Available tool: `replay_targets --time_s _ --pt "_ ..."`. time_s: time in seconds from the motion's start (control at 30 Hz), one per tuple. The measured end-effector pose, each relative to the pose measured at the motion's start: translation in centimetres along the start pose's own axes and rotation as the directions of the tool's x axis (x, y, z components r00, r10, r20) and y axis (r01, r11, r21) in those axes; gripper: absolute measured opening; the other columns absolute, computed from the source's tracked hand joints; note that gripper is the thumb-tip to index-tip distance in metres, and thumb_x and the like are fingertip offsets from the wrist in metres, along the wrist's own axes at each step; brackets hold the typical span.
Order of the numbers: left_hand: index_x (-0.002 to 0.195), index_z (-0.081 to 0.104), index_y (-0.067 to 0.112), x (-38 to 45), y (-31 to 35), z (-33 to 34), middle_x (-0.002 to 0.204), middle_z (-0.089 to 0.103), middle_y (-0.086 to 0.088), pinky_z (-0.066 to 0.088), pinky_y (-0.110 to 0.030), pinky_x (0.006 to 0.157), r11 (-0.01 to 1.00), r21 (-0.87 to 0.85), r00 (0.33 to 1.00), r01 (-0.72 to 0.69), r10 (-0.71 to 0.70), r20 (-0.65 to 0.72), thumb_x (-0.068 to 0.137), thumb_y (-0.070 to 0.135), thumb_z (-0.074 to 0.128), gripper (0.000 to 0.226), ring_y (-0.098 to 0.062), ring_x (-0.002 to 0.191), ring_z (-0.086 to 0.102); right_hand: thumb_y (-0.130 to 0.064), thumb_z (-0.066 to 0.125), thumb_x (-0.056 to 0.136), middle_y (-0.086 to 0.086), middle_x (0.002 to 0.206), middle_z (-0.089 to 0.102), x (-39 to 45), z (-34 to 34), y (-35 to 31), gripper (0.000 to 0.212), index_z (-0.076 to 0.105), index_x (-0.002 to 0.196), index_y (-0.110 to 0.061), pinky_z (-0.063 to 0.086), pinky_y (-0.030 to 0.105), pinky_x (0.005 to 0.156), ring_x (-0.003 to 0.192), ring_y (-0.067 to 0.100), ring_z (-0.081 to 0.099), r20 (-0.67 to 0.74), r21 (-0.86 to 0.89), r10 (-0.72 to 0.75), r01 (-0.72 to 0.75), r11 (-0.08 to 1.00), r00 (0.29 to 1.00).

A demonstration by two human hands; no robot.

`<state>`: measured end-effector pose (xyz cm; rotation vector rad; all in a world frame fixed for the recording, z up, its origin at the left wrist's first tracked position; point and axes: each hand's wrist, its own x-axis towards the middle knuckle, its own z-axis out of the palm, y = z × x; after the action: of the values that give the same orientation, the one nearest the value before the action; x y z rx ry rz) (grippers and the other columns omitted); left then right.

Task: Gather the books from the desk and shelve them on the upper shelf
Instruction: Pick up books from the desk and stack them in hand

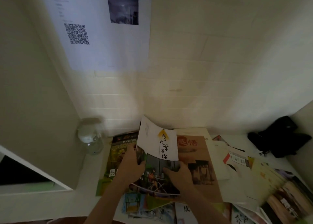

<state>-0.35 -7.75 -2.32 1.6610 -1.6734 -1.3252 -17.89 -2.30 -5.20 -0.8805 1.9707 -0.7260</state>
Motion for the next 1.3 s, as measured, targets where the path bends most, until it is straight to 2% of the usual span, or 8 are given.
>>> replay_targets --time_s 0.23,0.4,0.6,0.8,0.93,1.1,1.17,1.3 --pt "0.131 0.036 0.027 -1.5 4.7 0.8 0.118 0.061 0.003 0.055 -0.032 0.089 0.941 -0.330 0.996 -0.075 0.088 0.025 0.083 0.006 0.070 0.063 -0.008 0.103 0.062 -0.046 0.091 0.049 0.002 0.119 0.064 -1.1 -5.0 -0.1 0.083 0.056 0.122 -0.032 0.054 0.054 0.088 0.106 0.032 0.064 0.089 0.585 0.116 -0.146 0.798 0.989" --pt "0.125 0.044 0.032 -2.3 7.7 4.5 0.115 0.060 0.007 0.056 -0.031 0.088 0.887 -0.449 0.987 -0.108 0.149 0.058 0.082 0.008 0.072 0.057 -0.008 0.105 0.061 -0.027 0.081 0.065 0.013 0.113 0.069 -2.1 -11.2 0.5 0.059 0.058 0.119 -0.020 0.056 0.059 0.079 0.095 0.038 0.070 0.046 0.675 0.021 -0.047 0.737 0.999" --pt "0.116 0.056 0.024 -1.0 7.5 10.4 0.109 0.065 0.004 0.053 -0.028 0.085 0.905 -0.417 0.977 0.080 0.012 0.212 0.086 0.018 0.069 0.033 -0.018 0.106 0.061 -0.036 0.085 0.063 0.005 0.117 0.065 -1.5 -14.6 3.6 0.071 0.052 0.126 -0.028 0.056 0.052 0.086 0.096 0.029 0.068 -0.120 0.347 0.050 -0.005 0.938 0.991" --pt "0.140 0.029 0.018 0.4 2.5 12.9 0.145 0.021 -0.014 0.028 -0.047 0.114 0.934 0.319 0.976 0.162 -0.200 0.089 0.086 0.041 0.062 0.067 -0.036 0.138 0.023 -0.028 0.079 0.076 0.005 0.118 0.060 0.5 -11.3 5.2 0.060 0.051 0.127 -0.013 0.046 0.034 0.099 0.111 0.023 0.055 -0.162 -0.314 -0.037 -0.016 0.949 0.986" --pt "0.136 0.035 0.019 1.2 3.4 13.2 0.138 0.040 -0.015 0.037 -0.045 0.108 0.941 0.256 0.967 0.219 -0.244 0.072 0.079 0.036 0.064 0.066 -0.034 0.127 0.041 -0.031 0.077 0.078 0.011 0.121 0.055 0.8 -11.6 4.9 0.061 0.048 0.128 -0.011 0.046 0.034 0.097 0.112 0.027 0.051 -0.187 -0.392 0.000 -0.074 0.917 0.982" --pt "0.115 0.044 0.008 2.3 2.6 12.7 0.110 0.058 -0.006 0.053 -0.039 0.090 0.907 -0.102 0.913 0.408 -0.402 0.073 0.060 0.010 0.077 0.064 -0.026 0.104 0.055 -0.019 0.071 0.084 0.013 0.100 0.066 1.0 -13.3 3.9 0.034 0.061 0.112 -0.002 0.054 0.037 0.085 0.085 0.021 0.060 -0.134 -0.003 0.221 -0.224 0.975 0.966" --pt "0.115 0.056 0.011 2.2 2.6 12.8 0.108 0.063 -0.005 0.055 -0.038 0.084 0.924 -0.111 0.927 0.367 -0.353 0.128 0.058 0.008 0.076 0.060 -0.024 0.102 0.056 -0.009 0.064 0.088 0.014 0.101 0.067 0.5 -13.8 3.6 0.008 0.064 0.097 -0.008 0.050 0.038 0.090 0.084 0.021 0.059 -0.088 0.028 0.184 -0.182 0.983 0.979" --pt "0.125 0.047 0.029 0.8 6.5 11.6 0.116 0.058 0.001 0.057 -0.036 0.082 0.911 -0.392 0.985 0.126 -0.070 0.155 0.075 -0.018 0.057 0.070 -0.017 0.104 0.059 -0.011 0.062 0.091 0.006 0.127 0.056 0.4 -15.4 3.5 0.046 0.044 0.133 -0.014 0.045 0.041 0.101 0.120 0.029 0.053 -0.194 -0.014 -0.106 0.105 0.994 0.975"
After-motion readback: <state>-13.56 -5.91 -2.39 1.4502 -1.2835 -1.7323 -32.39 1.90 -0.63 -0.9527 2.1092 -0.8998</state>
